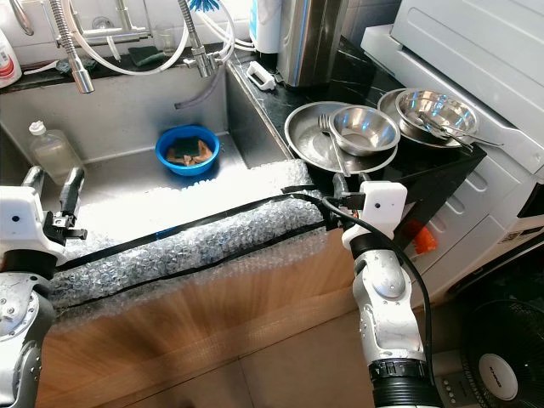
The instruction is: Kitchen organization
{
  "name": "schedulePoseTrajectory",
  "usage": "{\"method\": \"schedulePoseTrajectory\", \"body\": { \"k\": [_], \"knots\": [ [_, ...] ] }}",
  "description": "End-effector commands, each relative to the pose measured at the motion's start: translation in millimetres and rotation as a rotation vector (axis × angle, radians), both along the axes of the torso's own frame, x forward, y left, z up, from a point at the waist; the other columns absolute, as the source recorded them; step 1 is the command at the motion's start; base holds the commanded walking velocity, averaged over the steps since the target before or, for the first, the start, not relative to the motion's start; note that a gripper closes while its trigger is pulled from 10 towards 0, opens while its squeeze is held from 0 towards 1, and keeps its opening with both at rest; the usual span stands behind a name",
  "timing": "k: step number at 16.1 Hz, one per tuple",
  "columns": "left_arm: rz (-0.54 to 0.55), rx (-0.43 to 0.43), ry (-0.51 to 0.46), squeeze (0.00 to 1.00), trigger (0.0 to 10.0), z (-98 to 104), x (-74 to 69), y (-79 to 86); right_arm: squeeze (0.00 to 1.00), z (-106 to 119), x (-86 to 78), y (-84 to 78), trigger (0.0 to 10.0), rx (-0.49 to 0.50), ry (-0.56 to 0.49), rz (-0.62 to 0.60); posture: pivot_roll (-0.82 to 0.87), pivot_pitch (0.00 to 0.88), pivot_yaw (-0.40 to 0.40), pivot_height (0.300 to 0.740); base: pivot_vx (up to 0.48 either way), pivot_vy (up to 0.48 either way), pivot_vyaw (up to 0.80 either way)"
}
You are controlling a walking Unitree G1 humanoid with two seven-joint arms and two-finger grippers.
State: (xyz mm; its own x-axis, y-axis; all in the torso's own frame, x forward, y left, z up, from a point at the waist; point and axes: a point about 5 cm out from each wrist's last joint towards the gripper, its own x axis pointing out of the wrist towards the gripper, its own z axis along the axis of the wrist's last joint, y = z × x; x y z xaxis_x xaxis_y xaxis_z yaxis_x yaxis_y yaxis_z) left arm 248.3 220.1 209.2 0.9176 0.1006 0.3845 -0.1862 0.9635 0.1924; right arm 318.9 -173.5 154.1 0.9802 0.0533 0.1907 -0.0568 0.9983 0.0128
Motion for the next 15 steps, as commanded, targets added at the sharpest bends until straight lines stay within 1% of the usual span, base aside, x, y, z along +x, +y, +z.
{"method": "schedulePoseTrajectory", "body": {
  "k": [1, 5, 6, 7, 8, 9, 12, 13, 14, 15],
  "knots": [
    [-0.004, -0.006, -0.010, 0.00, 10.0, 0.9, 0.4, -2.8, 0.00, 3.8, 1.4, -3.4, 10.0, 0.002, -0.019, -0.011, 0.07, 0.144, -0.065, 0.740, 0.000, 0.000, 0.00],
    [-0.004, -0.008, -0.012, 0.00, 10.0, 0.9, 0.6, -3.6, 0.00, 5.9, 1.9, -3.5, 9.9, 0.004, -0.033, -0.009, 0.07, 0.142, -0.066, 0.740, 0.000, 0.000, 0.00],
    [-0.004, -0.008, -0.012, 0.00, 10.0, 0.9, 0.6, -3.4, 0.00, 6.7, 2.2, -3.2, 8.0, 0.004, -0.037, -0.009, 0.07, 0.142, -0.066, 0.740, 0.000, 0.000, 0.00],
    [-0.003, -0.009, -0.012, 0.00, 10.0, 0.9, 0.7, -3.4, 0.00, 7.7, 2.5, -3.0, 7.2, 0.004, -0.042, -0.006, 0.07, 0.142, -0.066, 0.740, 0.000, 0.000, 0.00],
    [-0.003, -0.008, -0.011, 0.00, 10.0, 0.8, 0.8, -3.4, 0.00, 7.8, 2.8, -2.8, 7.5, 0.004, -0.042, -0.005, 0.07, 0.143, -0.066, 0.740, 0.000, 0.000, 0.00],
    [-0.004, -0.008, -0.011, 0.00, 10.0, 0.7, 0.8, -3.4, 0.00, 7.5, 2.8, -2.3, 10.0, 0.002, -0.040, -0.002, 0.07, 0.144, -0.067, 0.740, 0.000, 0.000, 0.00],
    [-0.012, 0.000, -0.002, 0.00, 10.0, -1.3, 0.7, -5.4, 0.00, 6.1, 2.7, -1.7, 9.9, 0.001, -0.035, -0.001, 0.07, 0.143, -0.067, 0.740, 0.000, 0.000, 0.00],
    [-0.014, 0.000, -0.002, 0.00, 10.0, -1.4, 0.9, -5.8, 0.00, 6.3, 2.8, -1.5, 7.4, 0.001, -0.037, 0.001, 0.07, 0.143, -0.067, 0.740, 0.000, 0.000, 0.00],
    [-0.014, -0.001, -0.002, 0.00, 10.0, -1.4, 1.1, -5.8, 0.00, 6.3, 2.8, -1.5, 0.0, 0.001, -0.036, 0.001, 0.07, 0.143, -0.067, 0.740, 0.000, 0.000, 0.00],
    [-0.014, -0.002, -0.003, 0.00, 10.0, -1.1, 1.5, -5.7, 0.00, 6.6, 3.2, -1.5, 0.0, 0.001, -0.036, 0.001, 0.07, 0.143, -0.067, 0.740, 0.000, 0.000, 0.00]
  ]
}}
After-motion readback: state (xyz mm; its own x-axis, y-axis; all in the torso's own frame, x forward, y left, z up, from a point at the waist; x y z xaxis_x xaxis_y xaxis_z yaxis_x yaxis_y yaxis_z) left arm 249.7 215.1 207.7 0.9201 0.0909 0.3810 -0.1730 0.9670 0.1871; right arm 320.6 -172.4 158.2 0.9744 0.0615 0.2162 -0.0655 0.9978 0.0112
